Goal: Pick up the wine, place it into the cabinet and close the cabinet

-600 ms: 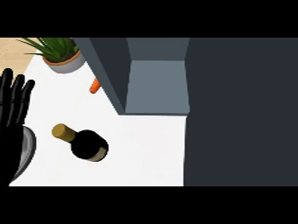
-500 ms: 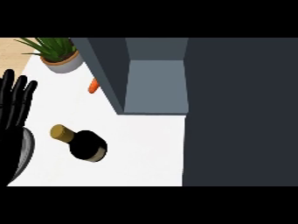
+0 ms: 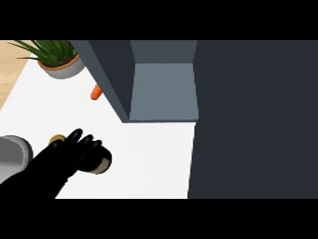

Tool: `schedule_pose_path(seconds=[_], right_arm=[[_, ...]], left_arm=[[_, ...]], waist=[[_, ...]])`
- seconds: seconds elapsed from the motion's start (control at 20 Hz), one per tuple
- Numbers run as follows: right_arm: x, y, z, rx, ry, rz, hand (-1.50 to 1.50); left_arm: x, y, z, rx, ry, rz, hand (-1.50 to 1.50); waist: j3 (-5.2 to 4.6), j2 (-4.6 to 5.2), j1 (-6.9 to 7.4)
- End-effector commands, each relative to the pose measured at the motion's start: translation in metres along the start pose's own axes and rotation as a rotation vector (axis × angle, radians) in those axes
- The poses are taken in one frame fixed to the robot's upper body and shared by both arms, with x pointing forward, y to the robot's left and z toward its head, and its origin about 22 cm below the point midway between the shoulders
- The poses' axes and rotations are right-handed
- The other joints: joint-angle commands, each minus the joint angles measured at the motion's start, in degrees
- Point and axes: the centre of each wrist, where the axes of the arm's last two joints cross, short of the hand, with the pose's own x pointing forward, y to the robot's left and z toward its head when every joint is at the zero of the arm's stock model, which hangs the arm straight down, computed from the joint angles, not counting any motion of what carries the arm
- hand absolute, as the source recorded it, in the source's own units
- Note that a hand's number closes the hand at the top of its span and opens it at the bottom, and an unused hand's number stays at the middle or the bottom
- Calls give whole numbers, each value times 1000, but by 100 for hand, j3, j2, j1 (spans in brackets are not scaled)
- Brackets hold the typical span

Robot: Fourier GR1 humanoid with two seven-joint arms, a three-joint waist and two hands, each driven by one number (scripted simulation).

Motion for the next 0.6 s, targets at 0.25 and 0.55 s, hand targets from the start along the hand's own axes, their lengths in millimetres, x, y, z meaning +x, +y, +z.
schedule_pose_path(seconds=[0.25,0.55], right_arm=[[58,15,16,47,13,-51,-150],[69,12,14,48,26,-50,-150]], left_arm=[[47,-5,21,-136,35,147,-150],[73,-27,30,-142,39,152,-150]], waist=[[5,24,43],[7,12,87]])
